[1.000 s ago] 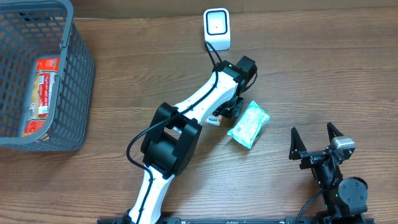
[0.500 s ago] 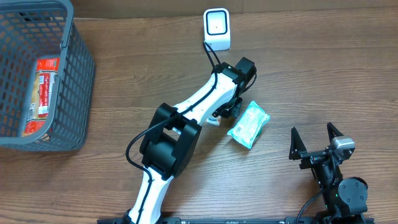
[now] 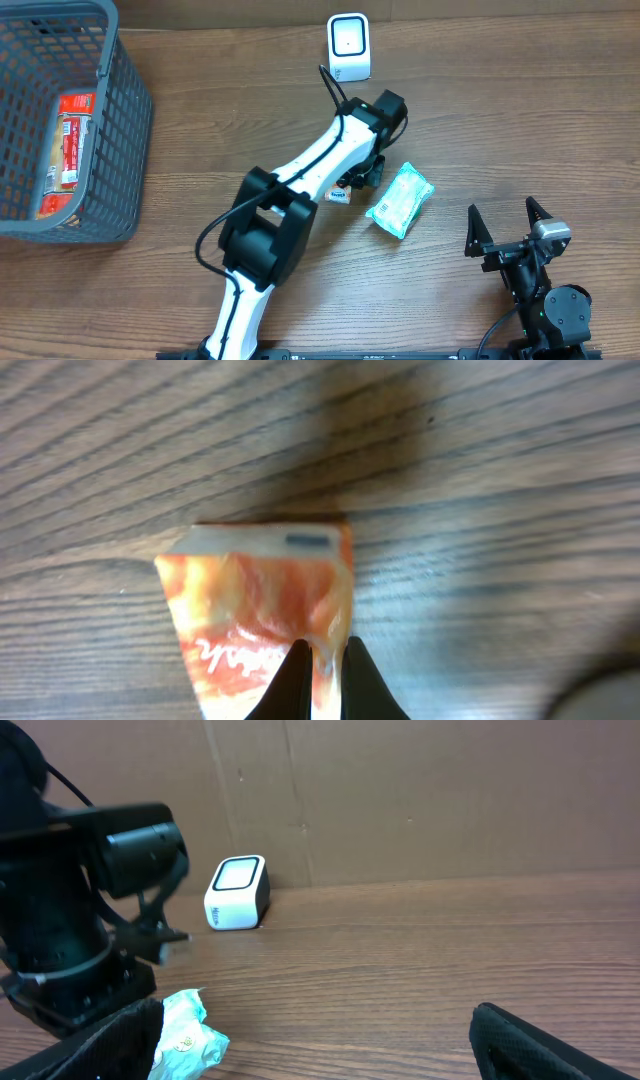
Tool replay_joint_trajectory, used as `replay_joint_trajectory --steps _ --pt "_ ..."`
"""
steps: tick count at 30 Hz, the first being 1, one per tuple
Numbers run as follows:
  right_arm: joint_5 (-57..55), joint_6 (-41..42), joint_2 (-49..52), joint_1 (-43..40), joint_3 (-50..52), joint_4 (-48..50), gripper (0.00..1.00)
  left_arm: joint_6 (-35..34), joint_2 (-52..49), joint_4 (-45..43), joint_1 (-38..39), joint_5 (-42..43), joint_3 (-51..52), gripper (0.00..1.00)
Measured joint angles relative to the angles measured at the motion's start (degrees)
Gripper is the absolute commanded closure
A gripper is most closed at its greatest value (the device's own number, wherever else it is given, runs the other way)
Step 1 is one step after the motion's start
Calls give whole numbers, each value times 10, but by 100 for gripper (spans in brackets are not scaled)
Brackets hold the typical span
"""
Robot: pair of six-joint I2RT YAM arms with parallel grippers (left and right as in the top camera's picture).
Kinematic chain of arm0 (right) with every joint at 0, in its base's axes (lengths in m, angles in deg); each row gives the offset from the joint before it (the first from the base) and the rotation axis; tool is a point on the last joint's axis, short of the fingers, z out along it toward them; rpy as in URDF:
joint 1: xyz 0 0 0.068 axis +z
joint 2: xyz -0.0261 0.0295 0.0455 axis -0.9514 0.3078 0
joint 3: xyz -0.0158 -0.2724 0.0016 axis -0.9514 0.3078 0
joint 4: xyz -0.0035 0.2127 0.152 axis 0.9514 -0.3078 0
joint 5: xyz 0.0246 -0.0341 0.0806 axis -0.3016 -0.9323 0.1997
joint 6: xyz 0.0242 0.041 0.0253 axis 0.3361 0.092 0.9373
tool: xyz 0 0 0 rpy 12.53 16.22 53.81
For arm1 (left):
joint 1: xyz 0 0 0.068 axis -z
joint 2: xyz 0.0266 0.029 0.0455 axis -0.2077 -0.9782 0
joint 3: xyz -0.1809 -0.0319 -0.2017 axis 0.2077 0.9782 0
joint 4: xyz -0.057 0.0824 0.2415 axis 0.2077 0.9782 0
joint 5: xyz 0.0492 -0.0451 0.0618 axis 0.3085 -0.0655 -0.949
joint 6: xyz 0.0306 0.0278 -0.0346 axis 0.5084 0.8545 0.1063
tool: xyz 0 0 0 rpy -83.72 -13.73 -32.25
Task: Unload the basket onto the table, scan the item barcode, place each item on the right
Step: 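Lower the orange box onto the table and open the left gripper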
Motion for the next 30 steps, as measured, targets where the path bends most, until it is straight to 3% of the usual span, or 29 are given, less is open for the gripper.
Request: replay_joint_trajectory --steps 12,13,14,16,18,19,21,22,23,24,25,26,30 --pt "0 0 0 0 0 0 0 -9 61 20 -47 85 2 96" --pt "0 0 0 0 0 0 0 -9 61 19 -45 84 2 91" --pt "0 0 0 0 0 0 0 -9 61 19 -42 81 2 80" --pt "0 0 0 0 0 0 0 -20 61 20 -30 64 3 44" --pt "0 0 0 0 0 0 0 -27 61 21 -13 42 3 3" --pt "0 0 0 0 0 0 0 -30 61 21 -7 35 3 0" --pt "0 0 0 0 0 0 0 -31 61 16 8 20 3 0" --pt "0 0 0 0 0 0 0 -30 61 11 14 14 3 10" --pt "0 0 0 0 0 0 0 -28 61 8 19 10 3 29" --pt "0 0 0 0 0 0 0 -22 61 7 21 8 3 60" --pt "0 0 0 0 0 0 0 -22 61 6 22 6 3 77" --pt "0 0 0 0 0 0 0 -23 61 7 22 3 3 83" --pt "0 0 0 0 0 0 0 -45 61 6 21 -14 10 75"
